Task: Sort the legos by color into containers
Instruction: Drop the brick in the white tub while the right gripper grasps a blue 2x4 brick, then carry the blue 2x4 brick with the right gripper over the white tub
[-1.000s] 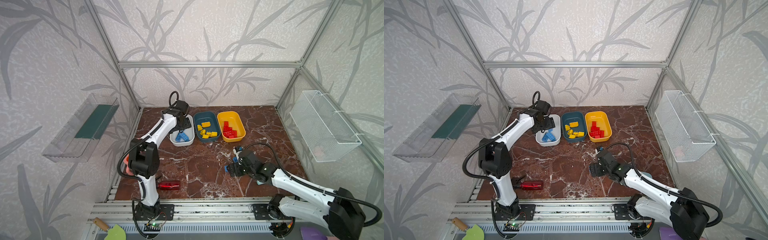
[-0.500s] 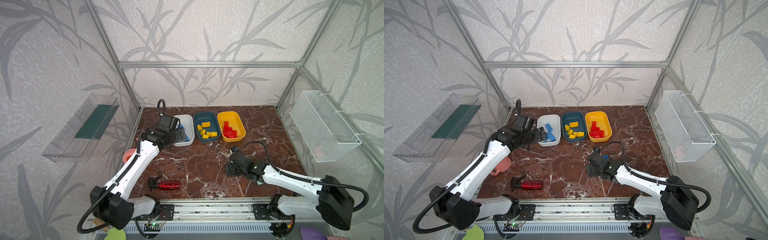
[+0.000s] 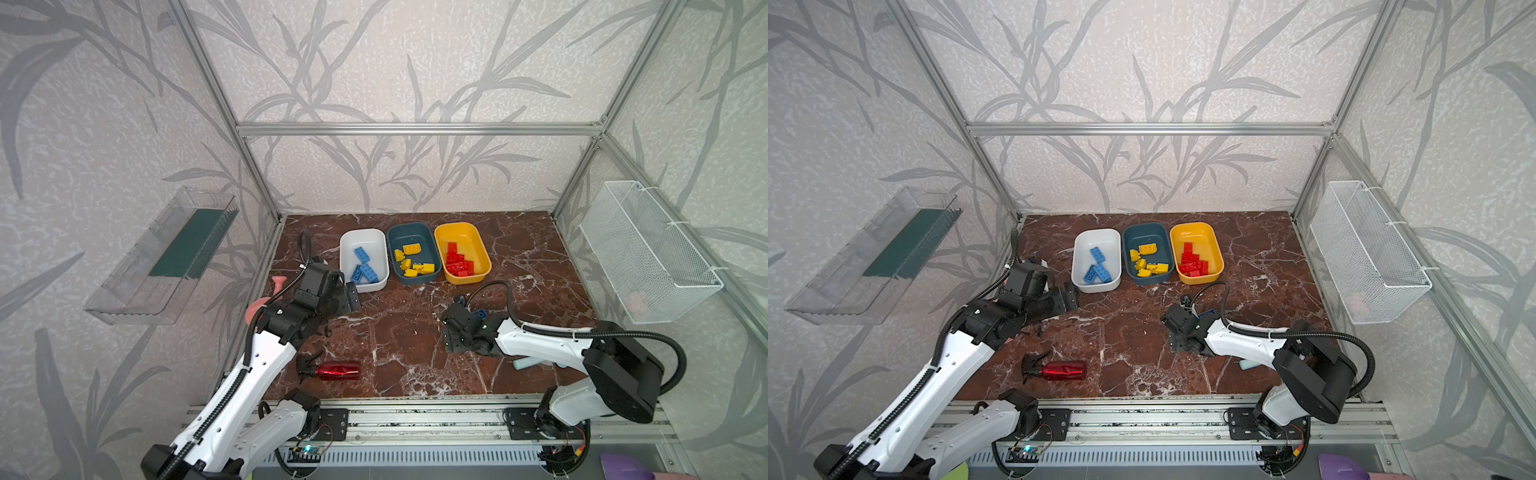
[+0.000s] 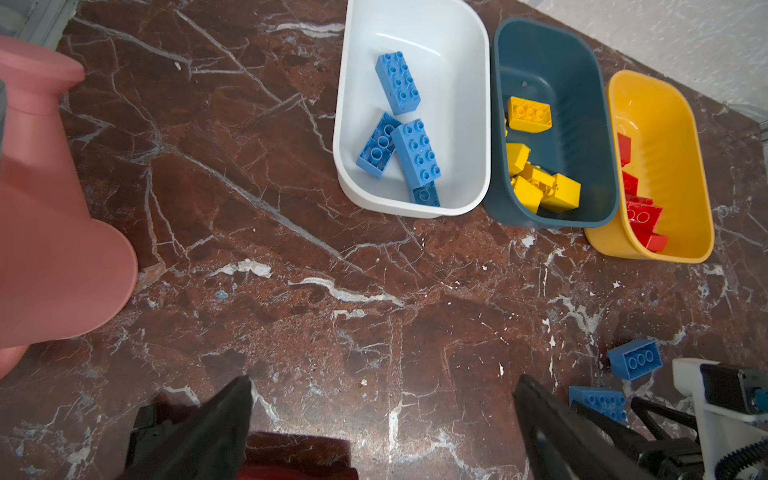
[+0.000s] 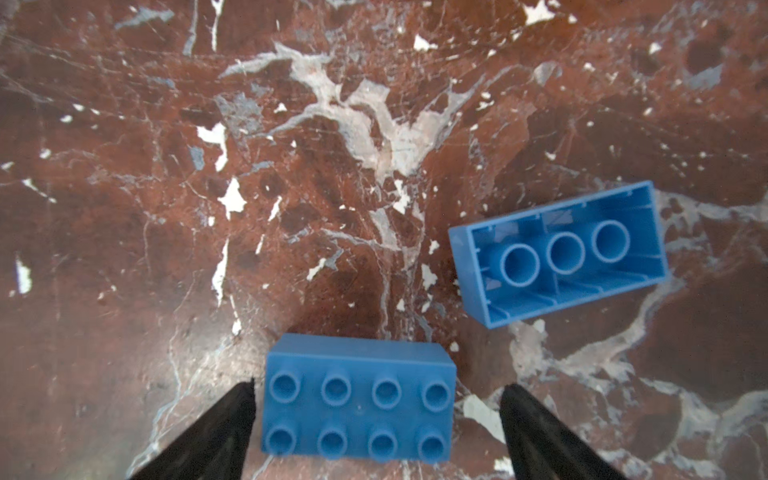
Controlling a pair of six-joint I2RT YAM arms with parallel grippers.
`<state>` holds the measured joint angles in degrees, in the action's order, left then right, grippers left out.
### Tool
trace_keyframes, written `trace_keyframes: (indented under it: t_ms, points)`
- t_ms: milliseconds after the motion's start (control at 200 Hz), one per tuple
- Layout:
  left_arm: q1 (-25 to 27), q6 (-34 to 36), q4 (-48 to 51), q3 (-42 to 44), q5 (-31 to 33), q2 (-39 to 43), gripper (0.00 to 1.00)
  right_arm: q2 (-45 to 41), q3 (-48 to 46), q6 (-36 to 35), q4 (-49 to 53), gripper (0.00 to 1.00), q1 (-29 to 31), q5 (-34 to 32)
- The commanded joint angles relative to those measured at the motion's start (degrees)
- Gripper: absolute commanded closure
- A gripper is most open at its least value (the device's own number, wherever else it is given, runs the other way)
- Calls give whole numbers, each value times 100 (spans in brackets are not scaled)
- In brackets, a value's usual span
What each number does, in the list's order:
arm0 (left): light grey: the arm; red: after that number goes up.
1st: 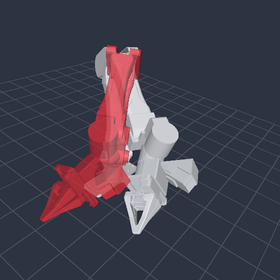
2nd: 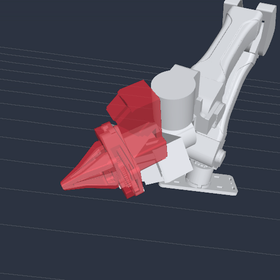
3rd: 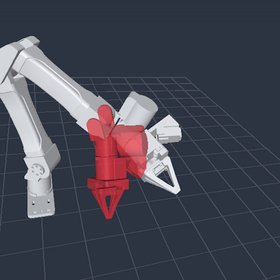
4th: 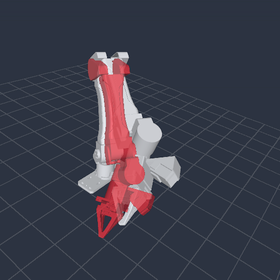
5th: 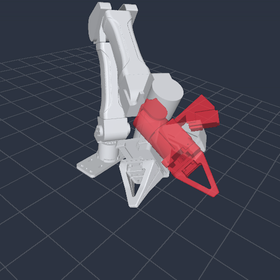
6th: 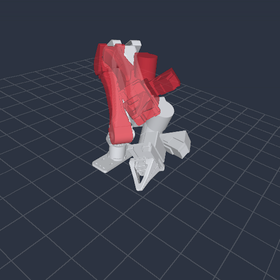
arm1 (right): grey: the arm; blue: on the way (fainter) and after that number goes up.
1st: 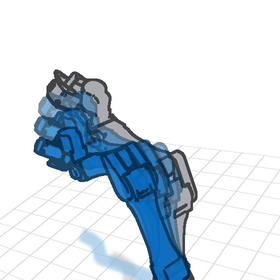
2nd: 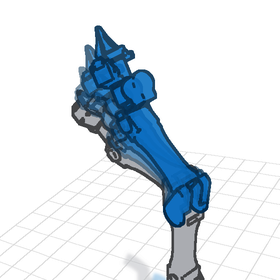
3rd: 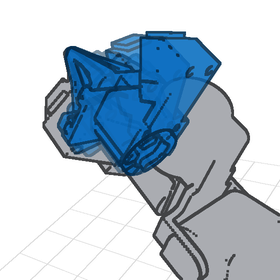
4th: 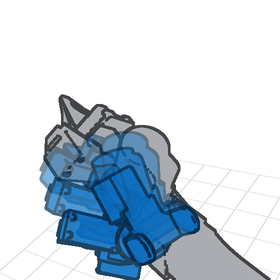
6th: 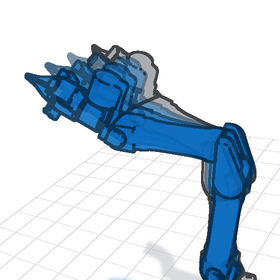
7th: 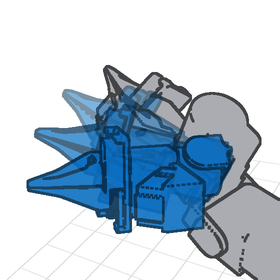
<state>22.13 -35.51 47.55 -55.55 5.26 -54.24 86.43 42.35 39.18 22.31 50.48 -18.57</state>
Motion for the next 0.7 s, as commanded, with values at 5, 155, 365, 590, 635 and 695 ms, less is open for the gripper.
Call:
trace_keyframes:
  t_ms: [5, 155, 365, 590, 635, 695]
  points:
    - [15, 105, 11, 118, 28, 44, 2, 166, 151, 166, -2, 13, 56, -176]
    - [19, 131, -26, 158, 19, 54, 3, 216, 147, 201, -10, 29, 76, -139]
    - [19, 131, -46, 149, -7, 79, 3, 94, 177, 158, -19, 43, 111, 2]
    - [19, 205, 99, 96, 24, 422, 3, -203, 605, -430, 52, 43, 134, 542]
    - [17, 246, 105, 143, 2, 562, 3, -253, 744, -642, -14, 43, 138, 752]
    - [19, 268, 97, 244, 10, 791, 3, -284, 952, -855, -78, 43, 138, 982]
